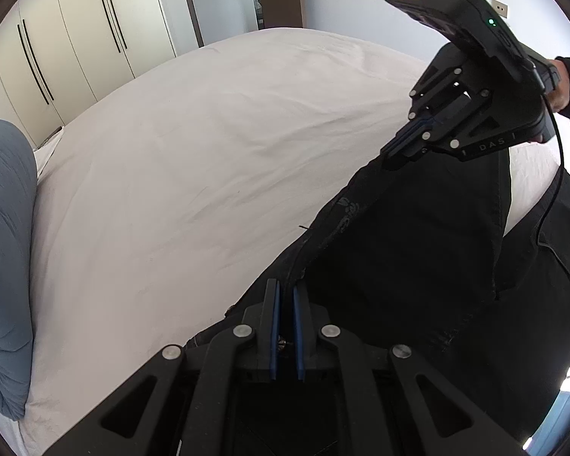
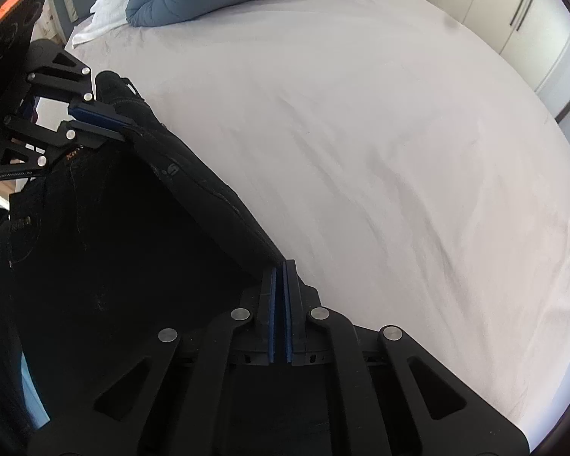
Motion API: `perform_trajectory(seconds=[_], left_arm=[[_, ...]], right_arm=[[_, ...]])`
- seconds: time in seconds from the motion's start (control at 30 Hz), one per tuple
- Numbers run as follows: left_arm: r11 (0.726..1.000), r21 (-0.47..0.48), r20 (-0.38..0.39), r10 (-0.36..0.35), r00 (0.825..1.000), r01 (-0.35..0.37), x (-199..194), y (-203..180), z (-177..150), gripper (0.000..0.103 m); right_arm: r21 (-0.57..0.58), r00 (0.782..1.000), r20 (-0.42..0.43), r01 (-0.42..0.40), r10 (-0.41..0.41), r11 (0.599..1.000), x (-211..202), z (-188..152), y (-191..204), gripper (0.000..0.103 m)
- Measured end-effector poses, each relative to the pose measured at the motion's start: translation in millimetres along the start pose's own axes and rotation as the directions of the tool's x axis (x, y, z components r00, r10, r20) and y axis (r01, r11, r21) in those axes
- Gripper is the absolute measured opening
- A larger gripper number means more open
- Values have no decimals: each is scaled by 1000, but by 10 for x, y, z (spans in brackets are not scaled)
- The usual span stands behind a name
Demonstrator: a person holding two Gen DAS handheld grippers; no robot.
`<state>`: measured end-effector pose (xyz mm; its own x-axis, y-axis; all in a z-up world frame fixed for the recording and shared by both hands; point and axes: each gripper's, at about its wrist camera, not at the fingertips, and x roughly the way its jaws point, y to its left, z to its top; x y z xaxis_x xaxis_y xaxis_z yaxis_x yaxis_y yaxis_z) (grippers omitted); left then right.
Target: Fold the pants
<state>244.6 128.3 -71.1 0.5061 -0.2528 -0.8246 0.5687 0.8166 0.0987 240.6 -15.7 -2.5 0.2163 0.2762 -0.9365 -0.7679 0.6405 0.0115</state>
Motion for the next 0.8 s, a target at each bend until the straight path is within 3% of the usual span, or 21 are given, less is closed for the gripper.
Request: perform_trajectory(seconds=[0.23,0.43,0.57,0.8], left_arm=[[1000,-28,1,9,1000,-9,-168,-96,-105,6],[999,-48,-5,14,1000,-14,-347,-212,-313,6],[999,-10,-23,36,999,-37,-426,-339,-483,6],[999,38,-44,18,999,-16,-547,-617,-866,6]], right_arm=[[251,987,90,-149,131,956,-211,-172,325,2],[250,980,88,-197,180,948,-152,-345,776,2],[263,981,89,-192,174,945,-166,-507,1142,2],[166,994,90,-69,54,984,-567,-1063,1774,2]])
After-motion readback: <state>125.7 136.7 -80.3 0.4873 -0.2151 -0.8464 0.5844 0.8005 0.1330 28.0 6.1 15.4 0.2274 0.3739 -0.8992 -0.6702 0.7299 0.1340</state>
